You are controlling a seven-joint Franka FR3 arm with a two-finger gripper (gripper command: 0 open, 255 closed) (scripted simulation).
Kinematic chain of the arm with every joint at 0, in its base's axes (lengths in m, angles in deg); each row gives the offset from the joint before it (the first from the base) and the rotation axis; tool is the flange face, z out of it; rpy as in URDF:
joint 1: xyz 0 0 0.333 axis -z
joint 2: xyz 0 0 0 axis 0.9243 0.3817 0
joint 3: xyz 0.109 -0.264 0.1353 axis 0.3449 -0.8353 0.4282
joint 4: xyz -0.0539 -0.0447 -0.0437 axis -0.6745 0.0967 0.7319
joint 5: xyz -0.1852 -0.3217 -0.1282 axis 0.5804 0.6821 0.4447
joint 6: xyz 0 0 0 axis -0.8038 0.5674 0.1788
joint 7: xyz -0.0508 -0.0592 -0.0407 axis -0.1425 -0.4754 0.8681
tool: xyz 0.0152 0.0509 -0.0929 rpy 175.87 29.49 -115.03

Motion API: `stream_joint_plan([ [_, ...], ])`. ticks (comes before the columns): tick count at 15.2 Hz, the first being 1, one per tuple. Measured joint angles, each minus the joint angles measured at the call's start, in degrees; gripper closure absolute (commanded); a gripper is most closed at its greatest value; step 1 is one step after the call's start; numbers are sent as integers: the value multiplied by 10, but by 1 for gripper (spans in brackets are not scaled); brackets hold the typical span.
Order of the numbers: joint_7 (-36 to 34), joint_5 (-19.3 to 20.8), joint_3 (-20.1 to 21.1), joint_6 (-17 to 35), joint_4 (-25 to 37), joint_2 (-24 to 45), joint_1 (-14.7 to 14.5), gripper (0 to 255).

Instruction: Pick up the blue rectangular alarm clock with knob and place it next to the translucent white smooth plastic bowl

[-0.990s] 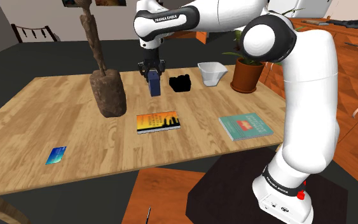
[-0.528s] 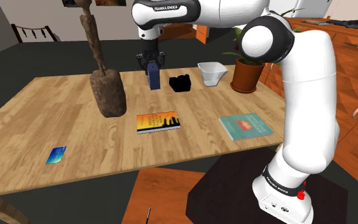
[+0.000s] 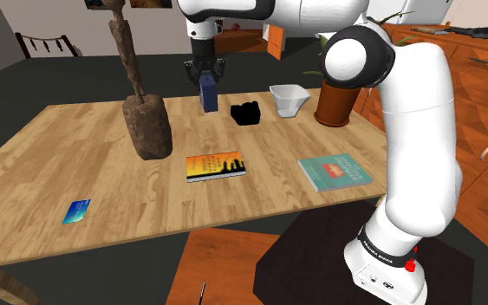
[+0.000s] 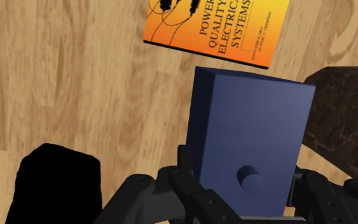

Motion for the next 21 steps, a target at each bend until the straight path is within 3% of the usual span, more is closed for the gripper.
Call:
stream_joint_plan([
  [2, 6, -1, -1, -9, 5, -3, 5, 255],
  [10, 92, -17, -23, 30, -112, -84, 78, 255],
  [21, 225, -31, -66, 50, -158, -111, 170, 255],
])
